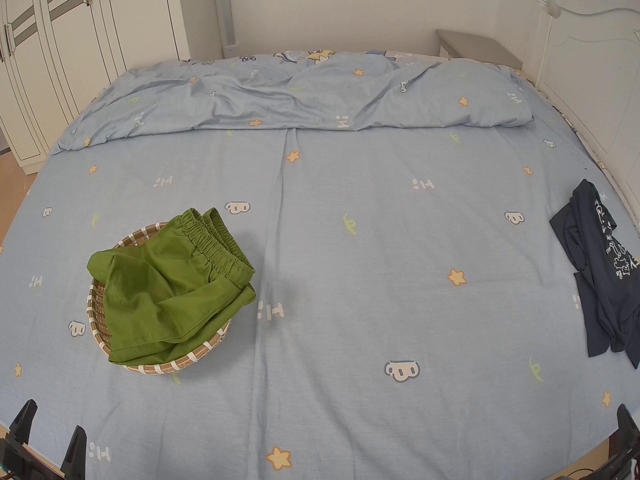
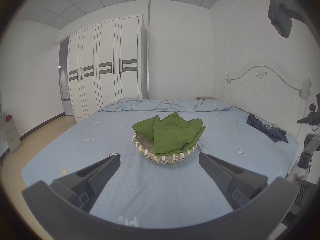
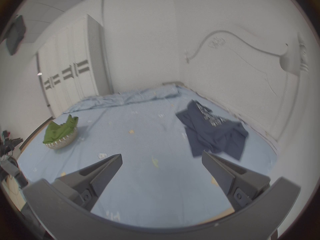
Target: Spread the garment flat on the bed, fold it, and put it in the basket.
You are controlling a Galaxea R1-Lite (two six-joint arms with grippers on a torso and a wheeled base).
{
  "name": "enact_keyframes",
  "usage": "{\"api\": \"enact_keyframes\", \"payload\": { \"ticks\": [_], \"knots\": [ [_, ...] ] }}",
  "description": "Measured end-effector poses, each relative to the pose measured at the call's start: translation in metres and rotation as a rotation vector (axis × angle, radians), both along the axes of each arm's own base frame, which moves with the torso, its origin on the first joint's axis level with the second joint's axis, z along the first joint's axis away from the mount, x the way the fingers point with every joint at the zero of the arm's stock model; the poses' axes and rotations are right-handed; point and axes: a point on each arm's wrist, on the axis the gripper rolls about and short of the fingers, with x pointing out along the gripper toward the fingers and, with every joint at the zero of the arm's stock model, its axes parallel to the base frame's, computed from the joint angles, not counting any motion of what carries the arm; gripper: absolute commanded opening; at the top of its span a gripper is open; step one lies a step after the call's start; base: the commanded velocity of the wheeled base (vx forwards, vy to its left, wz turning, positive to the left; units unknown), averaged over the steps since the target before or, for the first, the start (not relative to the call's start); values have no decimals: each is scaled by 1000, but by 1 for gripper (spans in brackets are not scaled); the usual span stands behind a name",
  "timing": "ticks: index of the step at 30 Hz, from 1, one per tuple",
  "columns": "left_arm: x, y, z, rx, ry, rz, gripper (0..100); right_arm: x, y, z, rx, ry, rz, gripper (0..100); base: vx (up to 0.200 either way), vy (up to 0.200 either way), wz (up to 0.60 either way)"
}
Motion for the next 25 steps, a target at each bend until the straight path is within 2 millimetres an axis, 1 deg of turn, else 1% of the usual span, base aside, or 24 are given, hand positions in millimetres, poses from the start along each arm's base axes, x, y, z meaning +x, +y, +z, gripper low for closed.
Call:
{"api": "enact_keyframes", "payload": {
  "ticks": [5,9,12,18,25],
  "knots": [
    [0,0,0,-3,0,1,100,15,2,-4,-40,-128,93,100,0,0,0],
    [0,0,0,-4,0,1,100,24,2,-8,-55,-236,111,100,0,0,0],
    [0,0,0,-5,0,1,100,28,2,-12,-61,-281,116,100,0,0,0],
    [0,0,0,-6,1,1,100,33,2,-27,-68,-214,134,100,0,0,0],
    [0,0,0,-6,1,1,100,33,3,-28,-72,-213,135,100,0,0,0]
  ]
}}
